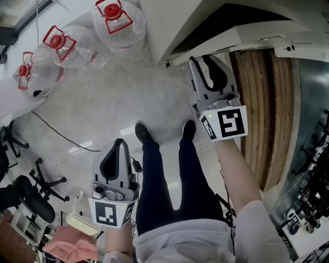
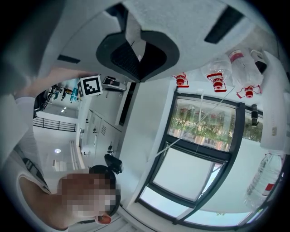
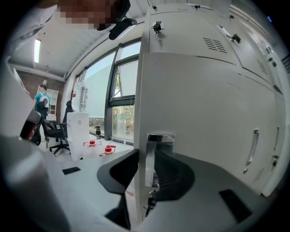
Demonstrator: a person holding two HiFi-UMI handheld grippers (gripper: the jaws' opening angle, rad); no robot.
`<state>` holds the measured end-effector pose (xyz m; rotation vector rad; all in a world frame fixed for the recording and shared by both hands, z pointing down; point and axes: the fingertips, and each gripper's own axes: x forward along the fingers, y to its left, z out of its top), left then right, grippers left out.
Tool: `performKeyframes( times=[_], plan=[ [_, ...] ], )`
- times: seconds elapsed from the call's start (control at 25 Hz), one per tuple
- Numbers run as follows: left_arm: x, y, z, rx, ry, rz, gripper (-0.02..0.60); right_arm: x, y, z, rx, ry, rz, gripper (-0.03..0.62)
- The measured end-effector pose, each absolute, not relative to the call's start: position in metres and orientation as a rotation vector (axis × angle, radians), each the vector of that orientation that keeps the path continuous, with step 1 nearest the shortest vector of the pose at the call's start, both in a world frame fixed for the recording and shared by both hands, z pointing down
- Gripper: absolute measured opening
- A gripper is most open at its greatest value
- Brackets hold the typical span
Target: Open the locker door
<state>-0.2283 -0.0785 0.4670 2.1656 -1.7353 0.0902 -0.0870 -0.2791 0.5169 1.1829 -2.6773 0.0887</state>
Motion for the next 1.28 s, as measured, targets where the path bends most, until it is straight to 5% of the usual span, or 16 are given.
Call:
performKeyframes(
  times=[1.28],
  plan=[
    [-0.12, -0.105, 0.464, 2.32, -1.53, 0.145, 0.003, 0.069, -0.181, 0.525, 1.495, -2.555, 0.36, 0.144]
  ],
)
